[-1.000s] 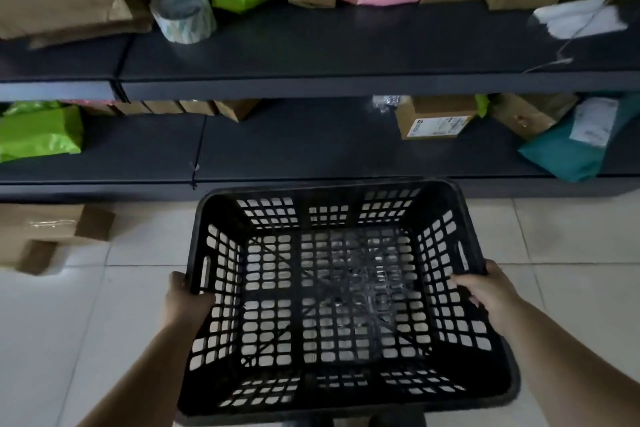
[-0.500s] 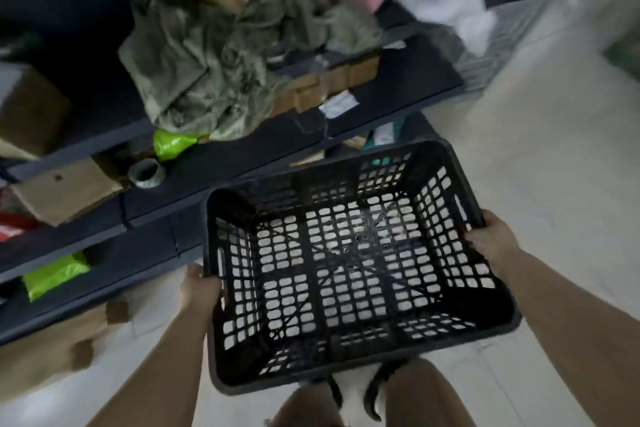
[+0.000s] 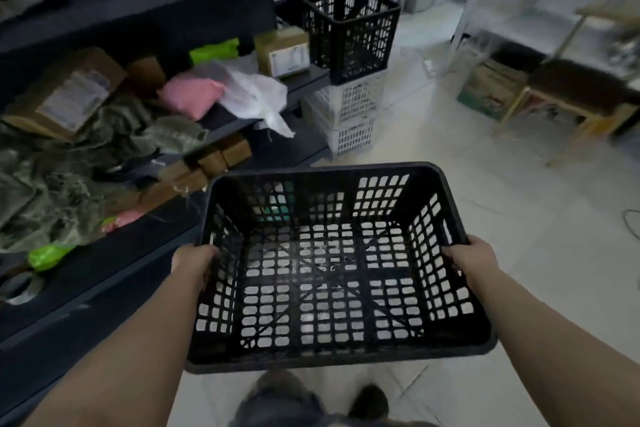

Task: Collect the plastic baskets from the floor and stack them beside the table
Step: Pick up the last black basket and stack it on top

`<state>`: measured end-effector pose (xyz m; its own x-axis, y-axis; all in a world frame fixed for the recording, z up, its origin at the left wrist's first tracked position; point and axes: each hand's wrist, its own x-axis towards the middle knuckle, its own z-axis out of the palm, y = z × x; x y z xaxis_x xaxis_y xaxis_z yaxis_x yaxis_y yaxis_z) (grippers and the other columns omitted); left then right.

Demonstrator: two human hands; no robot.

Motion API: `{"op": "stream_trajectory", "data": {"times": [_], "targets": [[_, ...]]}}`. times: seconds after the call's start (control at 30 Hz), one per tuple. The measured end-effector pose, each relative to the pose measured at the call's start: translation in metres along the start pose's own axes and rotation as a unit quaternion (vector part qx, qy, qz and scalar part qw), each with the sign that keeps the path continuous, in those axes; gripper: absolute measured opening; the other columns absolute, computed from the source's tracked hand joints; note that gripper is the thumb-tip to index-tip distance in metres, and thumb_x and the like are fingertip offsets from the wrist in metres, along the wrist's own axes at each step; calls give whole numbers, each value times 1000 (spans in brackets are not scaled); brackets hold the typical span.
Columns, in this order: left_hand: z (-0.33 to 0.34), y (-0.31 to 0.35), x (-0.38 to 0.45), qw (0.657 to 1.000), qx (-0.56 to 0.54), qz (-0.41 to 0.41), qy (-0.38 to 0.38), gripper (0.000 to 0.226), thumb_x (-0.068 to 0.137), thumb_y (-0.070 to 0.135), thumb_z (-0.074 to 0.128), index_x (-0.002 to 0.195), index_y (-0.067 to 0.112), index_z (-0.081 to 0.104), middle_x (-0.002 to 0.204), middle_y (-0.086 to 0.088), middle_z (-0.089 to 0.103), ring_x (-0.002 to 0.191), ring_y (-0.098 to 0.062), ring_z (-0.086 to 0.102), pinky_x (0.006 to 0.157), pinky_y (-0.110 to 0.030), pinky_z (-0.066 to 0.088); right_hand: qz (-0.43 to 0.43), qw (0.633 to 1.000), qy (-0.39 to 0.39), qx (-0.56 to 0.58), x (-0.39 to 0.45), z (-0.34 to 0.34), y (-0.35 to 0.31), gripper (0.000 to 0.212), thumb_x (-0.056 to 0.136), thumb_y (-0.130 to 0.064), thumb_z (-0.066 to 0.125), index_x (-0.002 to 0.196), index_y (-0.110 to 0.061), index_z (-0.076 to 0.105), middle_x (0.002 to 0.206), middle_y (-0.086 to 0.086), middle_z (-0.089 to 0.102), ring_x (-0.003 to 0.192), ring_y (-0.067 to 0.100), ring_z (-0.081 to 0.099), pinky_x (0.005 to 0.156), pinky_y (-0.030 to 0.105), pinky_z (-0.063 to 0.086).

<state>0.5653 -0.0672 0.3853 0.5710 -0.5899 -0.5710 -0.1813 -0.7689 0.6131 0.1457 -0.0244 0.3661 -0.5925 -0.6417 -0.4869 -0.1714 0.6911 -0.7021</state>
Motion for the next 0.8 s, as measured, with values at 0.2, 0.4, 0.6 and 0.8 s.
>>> {"op": "stream_trajectory", "data": {"times": [0.2, 0.4, 0.6, 0.8], "targets": [[94, 84, -28, 999, 5, 12, -49, 45, 91, 3, 48, 134, -10, 44, 124, -29, 57, 108, -41, 59, 87, -38, 46, 34, 999, 31, 24, 80, -72, -19, 14, 79, -12, 66, 91, -9, 59, 64, 6, 56, 57, 21, 53, 57, 28, 43], [188, 171, -19, 990, 98, 69, -75, 12, 84, 4, 57, 79, -3, 48, 61, -13, 43, 51, -24, 39, 55, -32, 35, 103, 988, 37, 112, 166, -109, -54, 18, 73, -18, 71, 74, -4, 59, 62, 10, 55, 58, 27, 54, 64, 37, 50], [282, 290, 3, 977, 99, 120, -144, 47, 85, 6, 58, 128, -9, 47, 66, -15, 49, 53, -27, 46, 48, -31, 38, 92, 988, 81, 93, 269, -150, -118, 23, 76, -25, 70, 82, -4, 62, 61, 11, 57, 57, 27, 54, 65, 35, 48], [364, 410, 17, 978, 63, 148, -135, 27, 84, 9, 56, 108, -4, 58, 68, -13, 52, 59, -25, 51, 49, -29, 44, 51, 990, 105, 79, 365, -187, -196, 33, 78, -29, 71, 93, -2, 59, 67, 10, 58, 59, 26, 55, 67, 36, 49]]}}
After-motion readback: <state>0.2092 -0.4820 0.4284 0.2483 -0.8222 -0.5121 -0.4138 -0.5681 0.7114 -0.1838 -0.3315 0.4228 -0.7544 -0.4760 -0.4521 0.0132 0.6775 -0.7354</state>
